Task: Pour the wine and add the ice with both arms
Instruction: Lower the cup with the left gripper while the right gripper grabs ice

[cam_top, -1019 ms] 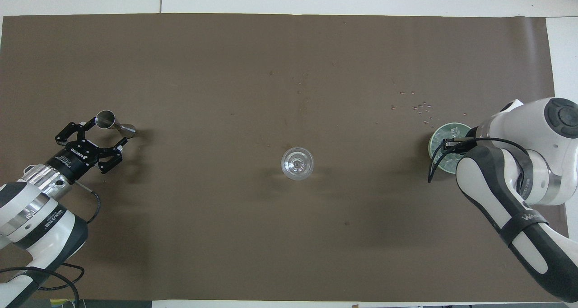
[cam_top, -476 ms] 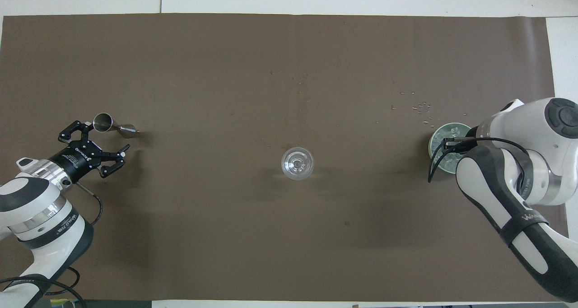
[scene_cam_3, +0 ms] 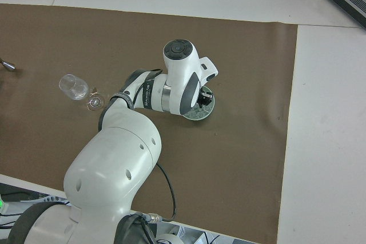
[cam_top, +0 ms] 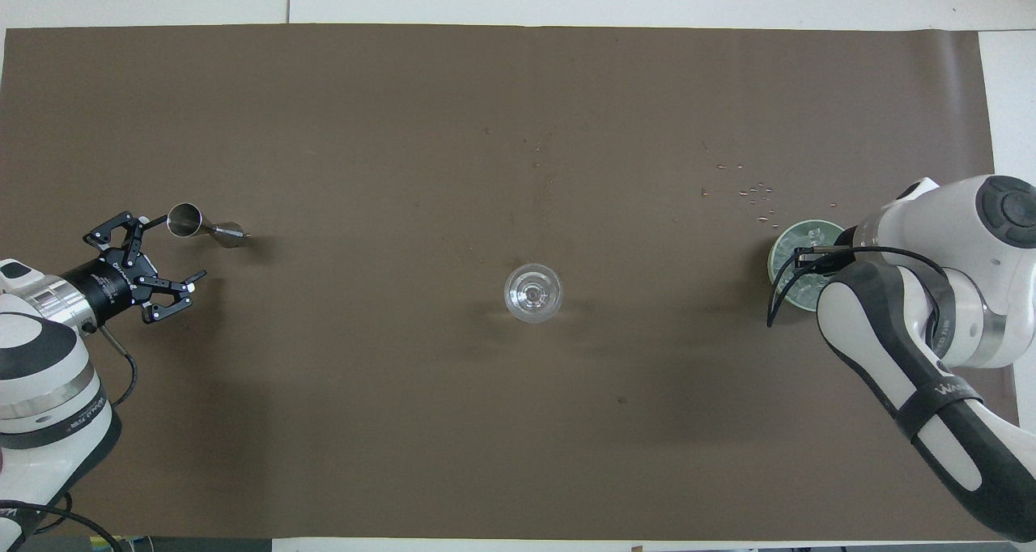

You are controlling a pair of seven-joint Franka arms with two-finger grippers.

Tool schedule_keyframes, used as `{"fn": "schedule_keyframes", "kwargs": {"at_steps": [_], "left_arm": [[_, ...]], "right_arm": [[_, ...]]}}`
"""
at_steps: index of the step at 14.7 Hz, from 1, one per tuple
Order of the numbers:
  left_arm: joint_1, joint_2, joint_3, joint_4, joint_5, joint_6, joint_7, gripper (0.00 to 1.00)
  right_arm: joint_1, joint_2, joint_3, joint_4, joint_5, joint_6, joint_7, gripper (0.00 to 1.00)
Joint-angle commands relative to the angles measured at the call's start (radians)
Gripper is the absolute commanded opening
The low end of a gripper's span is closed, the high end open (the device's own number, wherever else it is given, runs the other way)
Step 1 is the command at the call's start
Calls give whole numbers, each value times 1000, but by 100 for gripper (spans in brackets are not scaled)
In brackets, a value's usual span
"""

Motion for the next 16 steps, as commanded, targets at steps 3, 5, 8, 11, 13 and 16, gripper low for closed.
{"fn": "schedule_keyframes", "kwargs": {"at_steps": [3, 5, 8, 11, 13, 16], "left_arm": [[98, 3, 0, 117, 341, -171, 2, 100], [107, 12, 0, 201, 548, -283, 0, 100], [98, 29, -1, 359, 862, -456, 0, 100], [43, 55, -7, 521, 1094, -634, 9, 100], [-12, 54, -6, 597, 1159, -726, 12, 100], [-83, 38, -9, 687, 1227, -834, 96, 100]], "right_arm": [[-3, -16, 5, -23, 9, 22, 12, 34], [-3, -17, 5, -31, 9, 25, 9, 26], [-3, -17, 5, -28, 9, 24, 9, 10], [0, -13, 5, 3, 8, -15, 7, 9], [3, -10, 7, 55, 6, -77, 7, 9], [13, -20, 31, 149, 5, -202, 9, 9]]}}
